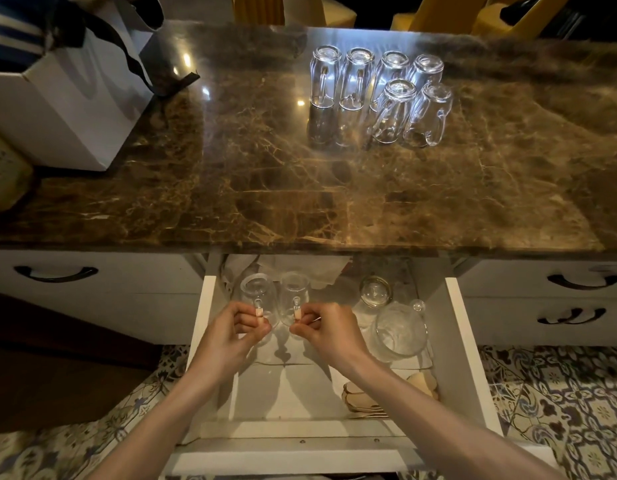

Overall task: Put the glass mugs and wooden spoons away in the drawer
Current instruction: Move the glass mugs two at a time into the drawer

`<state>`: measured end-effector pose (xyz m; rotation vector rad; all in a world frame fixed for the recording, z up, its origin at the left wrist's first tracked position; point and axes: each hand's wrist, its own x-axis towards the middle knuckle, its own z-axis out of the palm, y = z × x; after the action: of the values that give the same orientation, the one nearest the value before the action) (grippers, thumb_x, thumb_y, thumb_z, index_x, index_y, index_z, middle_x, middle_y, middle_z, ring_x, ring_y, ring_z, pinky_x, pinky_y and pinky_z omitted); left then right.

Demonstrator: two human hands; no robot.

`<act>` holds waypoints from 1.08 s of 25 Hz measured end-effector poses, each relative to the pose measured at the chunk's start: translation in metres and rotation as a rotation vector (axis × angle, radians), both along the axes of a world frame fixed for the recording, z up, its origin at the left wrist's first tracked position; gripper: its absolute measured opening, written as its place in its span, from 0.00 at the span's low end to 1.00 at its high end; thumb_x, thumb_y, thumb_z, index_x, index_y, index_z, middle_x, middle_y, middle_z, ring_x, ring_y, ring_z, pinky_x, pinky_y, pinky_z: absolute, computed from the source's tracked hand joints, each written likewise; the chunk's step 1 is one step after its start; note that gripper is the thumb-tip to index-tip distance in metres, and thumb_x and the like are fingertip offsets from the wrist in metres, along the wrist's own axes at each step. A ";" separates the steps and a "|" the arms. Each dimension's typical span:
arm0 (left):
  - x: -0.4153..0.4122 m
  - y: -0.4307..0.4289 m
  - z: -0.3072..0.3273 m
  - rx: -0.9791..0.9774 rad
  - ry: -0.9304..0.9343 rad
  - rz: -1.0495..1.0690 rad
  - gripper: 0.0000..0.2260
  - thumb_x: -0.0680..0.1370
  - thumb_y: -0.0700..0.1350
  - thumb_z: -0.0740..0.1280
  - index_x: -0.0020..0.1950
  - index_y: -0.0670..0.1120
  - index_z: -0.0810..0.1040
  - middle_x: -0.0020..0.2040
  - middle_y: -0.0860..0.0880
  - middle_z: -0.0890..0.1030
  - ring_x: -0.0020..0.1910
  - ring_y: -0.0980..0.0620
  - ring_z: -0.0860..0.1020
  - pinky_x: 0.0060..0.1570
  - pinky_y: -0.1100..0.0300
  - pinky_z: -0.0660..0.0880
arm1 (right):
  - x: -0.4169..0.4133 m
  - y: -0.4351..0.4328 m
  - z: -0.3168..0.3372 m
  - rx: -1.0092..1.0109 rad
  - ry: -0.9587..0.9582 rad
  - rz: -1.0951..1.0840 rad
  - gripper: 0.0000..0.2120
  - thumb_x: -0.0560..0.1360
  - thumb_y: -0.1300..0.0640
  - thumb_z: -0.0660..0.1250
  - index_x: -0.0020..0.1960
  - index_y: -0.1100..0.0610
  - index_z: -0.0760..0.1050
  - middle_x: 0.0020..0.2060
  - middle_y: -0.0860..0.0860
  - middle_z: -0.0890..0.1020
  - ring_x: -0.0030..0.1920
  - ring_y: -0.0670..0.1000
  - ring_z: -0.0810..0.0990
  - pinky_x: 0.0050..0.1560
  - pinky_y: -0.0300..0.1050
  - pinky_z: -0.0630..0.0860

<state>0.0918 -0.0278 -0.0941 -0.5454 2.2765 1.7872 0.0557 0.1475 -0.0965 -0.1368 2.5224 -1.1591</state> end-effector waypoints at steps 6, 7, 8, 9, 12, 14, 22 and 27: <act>0.001 0.009 -0.018 -0.155 0.024 0.009 0.08 0.73 0.39 0.71 0.45 0.47 0.72 0.39 0.50 0.79 0.41 0.55 0.78 0.42 0.61 0.75 | -0.013 -0.013 -0.020 0.027 0.008 0.007 0.06 0.70 0.56 0.73 0.36 0.54 0.77 0.33 0.50 0.83 0.36 0.46 0.81 0.38 0.38 0.74; 0.001 0.009 -0.020 -0.168 0.024 0.010 0.08 0.73 0.40 0.70 0.45 0.47 0.72 0.40 0.49 0.79 0.41 0.54 0.78 0.41 0.62 0.75 | -0.014 -0.014 -0.022 0.031 0.010 0.009 0.06 0.70 0.56 0.73 0.37 0.54 0.78 0.34 0.50 0.83 0.37 0.47 0.81 0.41 0.41 0.76; 0.001 0.008 -0.021 -0.173 0.027 0.018 0.08 0.73 0.40 0.70 0.45 0.47 0.72 0.40 0.49 0.79 0.42 0.54 0.78 0.40 0.62 0.75 | -0.014 -0.015 -0.024 0.033 0.011 0.015 0.05 0.70 0.56 0.73 0.38 0.55 0.78 0.35 0.50 0.84 0.37 0.47 0.81 0.42 0.43 0.77; 0.000 0.007 -0.022 -0.177 0.034 0.028 0.07 0.74 0.40 0.70 0.46 0.47 0.72 0.41 0.49 0.79 0.42 0.53 0.78 0.40 0.62 0.75 | -0.013 -0.017 -0.026 0.029 0.009 0.019 0.05 0.70 0.56 0.73 0.38 0.54 0.78 0.35 0.50 0.84 0.38 0.47 0.81 0.44 0.45 0.77; -0.004 0.006 -0.024 -0.210 0.064 0.054 0.07 0.75 0.43 0.68 0.47 0.51 0.72 0.43 0.51 0.79 0.44 0.56 0.78 0.41 0.63 0.75 | -0.013 -0.023 -0.032 0.004 -0.010 0.022 0.03 0.71 0.57 0.72 0.40 0.54 0.79 0.37 0.50 0.84 0.39 0.48 0.82 0.46 0.48 0.79; -0.012 0.005 -0.026 -0.240 0.075 0.085 0.06 0.76 0.43 0.67 0.50 0.50 0.72 0.44 0.52 0.78 0.45 0.56 0.78 0.44 0.59 0.75 | -0.012 -0.030 -0.033 -0.021 -0.034 0.015 0.02 0.72 0.57 0.71 0.42 0.55 0.79 0.38 0.51 0.84 0.41 0.49 0.82 0.45 0.51 0.80; -0.031 0.011 -0.046 -0.174 0.015 0.245 0.05 0.78 0.40 0.63 0.53 0.43 0.70 0.42 0.50 0.77 0.45 0.49 0.77 0.44 0.57 0.73 | -0.017 -0.043 -0.039 0.062 0.000 0.032 0.04 0.75 0.57 0.68 0.43 0.56 0.76 0.41 0.53 0.82 0.42 0.52 0.80 0.42 0.45 0.78; -0.036 0.013 -0.052 -0.137 -0.014 0.307 0.04 0.79 0.39 0.62 0.51 0.46 0.68 0.41 0.55 0.75 0.44 0.53 0.74 0.45 0.58 0.68 | -0.020 -0.050 -0.041 0.078 -0.049 0.009 0.02 0.74 0.60 0.68 0.45 0.58 0.76 0.44 0.55 0.82 0.44 0.53 0.81 0.46 0.46 0.78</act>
<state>0.0556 -0.0152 -0.1463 -0.9758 2.4254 1.7527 0.0358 0.0974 -0.1376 -0.0990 2.5173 -1.0461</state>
